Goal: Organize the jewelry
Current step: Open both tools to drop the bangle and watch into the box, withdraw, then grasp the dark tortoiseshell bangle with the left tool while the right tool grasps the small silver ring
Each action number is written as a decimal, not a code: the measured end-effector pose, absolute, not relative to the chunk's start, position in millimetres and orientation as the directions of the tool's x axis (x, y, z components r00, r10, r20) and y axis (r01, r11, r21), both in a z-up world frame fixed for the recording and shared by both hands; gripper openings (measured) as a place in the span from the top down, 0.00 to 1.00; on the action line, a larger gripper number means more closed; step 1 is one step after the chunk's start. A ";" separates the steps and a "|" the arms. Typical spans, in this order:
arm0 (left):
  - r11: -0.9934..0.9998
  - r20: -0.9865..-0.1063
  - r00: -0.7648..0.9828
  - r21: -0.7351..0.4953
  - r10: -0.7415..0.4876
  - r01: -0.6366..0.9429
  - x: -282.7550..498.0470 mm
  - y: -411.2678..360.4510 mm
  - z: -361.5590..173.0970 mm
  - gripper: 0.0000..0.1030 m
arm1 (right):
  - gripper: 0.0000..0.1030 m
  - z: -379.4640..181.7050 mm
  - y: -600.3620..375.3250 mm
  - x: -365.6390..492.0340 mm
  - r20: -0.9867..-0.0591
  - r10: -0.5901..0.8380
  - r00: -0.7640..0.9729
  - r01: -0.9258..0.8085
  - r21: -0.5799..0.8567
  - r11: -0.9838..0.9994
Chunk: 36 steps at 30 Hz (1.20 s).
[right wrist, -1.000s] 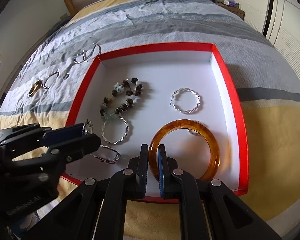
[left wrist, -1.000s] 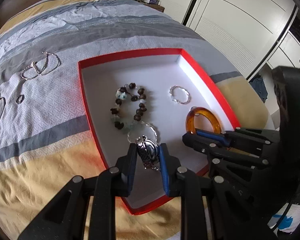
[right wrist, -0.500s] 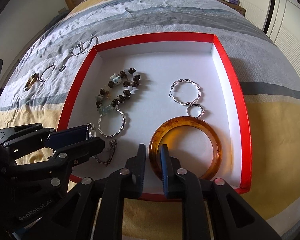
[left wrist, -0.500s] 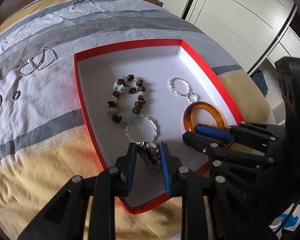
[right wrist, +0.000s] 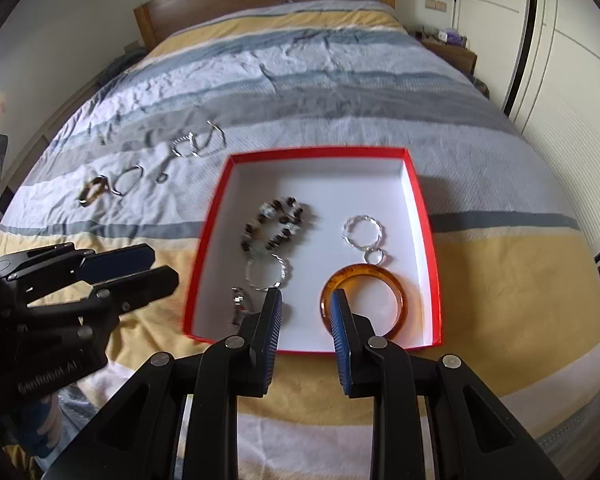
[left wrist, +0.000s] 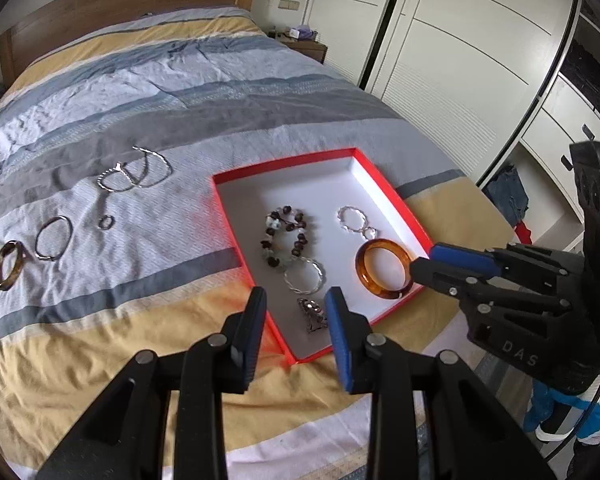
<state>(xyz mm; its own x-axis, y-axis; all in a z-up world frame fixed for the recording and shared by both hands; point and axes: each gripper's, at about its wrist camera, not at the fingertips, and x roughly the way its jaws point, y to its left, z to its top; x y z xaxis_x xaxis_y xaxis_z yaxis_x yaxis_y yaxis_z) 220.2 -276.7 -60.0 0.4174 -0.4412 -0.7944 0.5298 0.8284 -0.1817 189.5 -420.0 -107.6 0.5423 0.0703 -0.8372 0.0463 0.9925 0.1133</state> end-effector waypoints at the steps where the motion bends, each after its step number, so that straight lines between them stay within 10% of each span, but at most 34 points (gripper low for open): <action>1: 0.835 -0.789 0.432 -0.175 -0.436 0.522 216.5 -267.9 -52.8 0.71 | 0.75 -100.1 -417.9 185.2 -0.831 0.069 0.552 0.043 0.112 0.993; 22: 0.968 -0.673 0.706 -0.064 -0.221 0.242 167.8 -24.2 54.1 0.66 | 0.67 36.4 -292.5 114.6 -0.685 0.128 0.718 -0.133 0.045 0.990; 36: 0.995 -0.719 0.688 -0.052 -0.098 0.086 235.2 54.7 -2.1 0.65 | 0.64 -3.4 -251.4 185.6 -0.714 0.178 0.677 -0.204 0.051 0.978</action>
